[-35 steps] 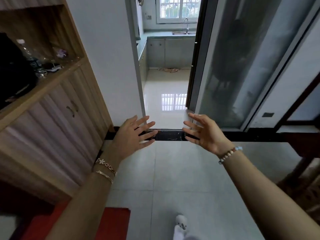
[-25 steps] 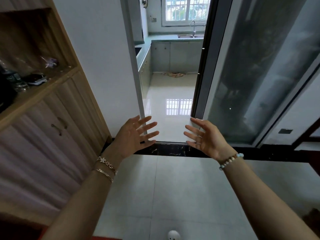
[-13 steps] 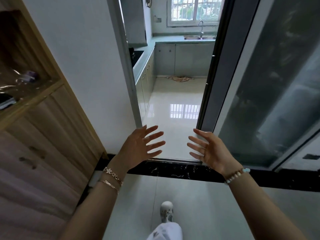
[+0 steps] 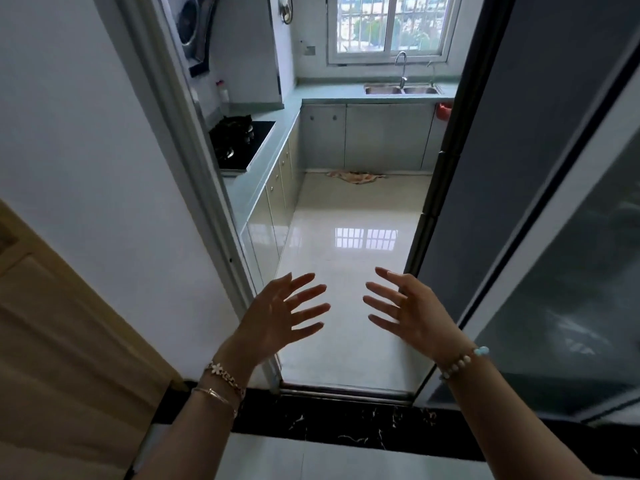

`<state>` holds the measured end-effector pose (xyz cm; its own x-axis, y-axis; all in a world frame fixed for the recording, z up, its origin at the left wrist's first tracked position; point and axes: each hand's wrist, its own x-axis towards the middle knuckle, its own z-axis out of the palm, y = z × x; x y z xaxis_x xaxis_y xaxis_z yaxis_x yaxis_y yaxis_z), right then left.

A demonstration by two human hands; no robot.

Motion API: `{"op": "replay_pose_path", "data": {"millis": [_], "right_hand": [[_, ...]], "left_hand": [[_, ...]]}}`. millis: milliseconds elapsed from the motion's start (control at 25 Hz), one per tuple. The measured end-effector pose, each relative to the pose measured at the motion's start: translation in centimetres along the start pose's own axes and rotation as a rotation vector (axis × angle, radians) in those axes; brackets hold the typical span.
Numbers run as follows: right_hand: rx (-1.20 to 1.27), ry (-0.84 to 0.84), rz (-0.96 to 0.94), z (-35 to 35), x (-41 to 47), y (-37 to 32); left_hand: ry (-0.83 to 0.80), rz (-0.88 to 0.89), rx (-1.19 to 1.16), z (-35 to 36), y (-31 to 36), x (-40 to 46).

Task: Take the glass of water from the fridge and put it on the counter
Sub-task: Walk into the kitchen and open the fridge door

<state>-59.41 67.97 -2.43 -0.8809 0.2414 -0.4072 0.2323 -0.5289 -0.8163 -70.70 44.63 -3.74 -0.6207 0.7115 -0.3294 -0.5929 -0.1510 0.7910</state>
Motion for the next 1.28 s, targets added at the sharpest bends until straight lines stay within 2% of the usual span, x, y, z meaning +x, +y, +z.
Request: {"op": "replay_pose_path", "data": {"millis": [440, 920, 1280], "right_hand": [[0.007, -0.009, 0.024, -3.0, 24.3, -12.2], [0.039, -0.056, 0.052, -2.7, 46.0, -22.2], [0.021, -0.003, -0.035, 1.6, 66.3, -32.1]], "left_hand": [[0.015, 0.000, 0.021, -1.8, 10.0, 24.4], [0.058, 0.040, 0.009, -4.7, 21.0, 44.5], [-0.048, 0.097, 0.008, -12.1, 35.4, 65.4]]}}
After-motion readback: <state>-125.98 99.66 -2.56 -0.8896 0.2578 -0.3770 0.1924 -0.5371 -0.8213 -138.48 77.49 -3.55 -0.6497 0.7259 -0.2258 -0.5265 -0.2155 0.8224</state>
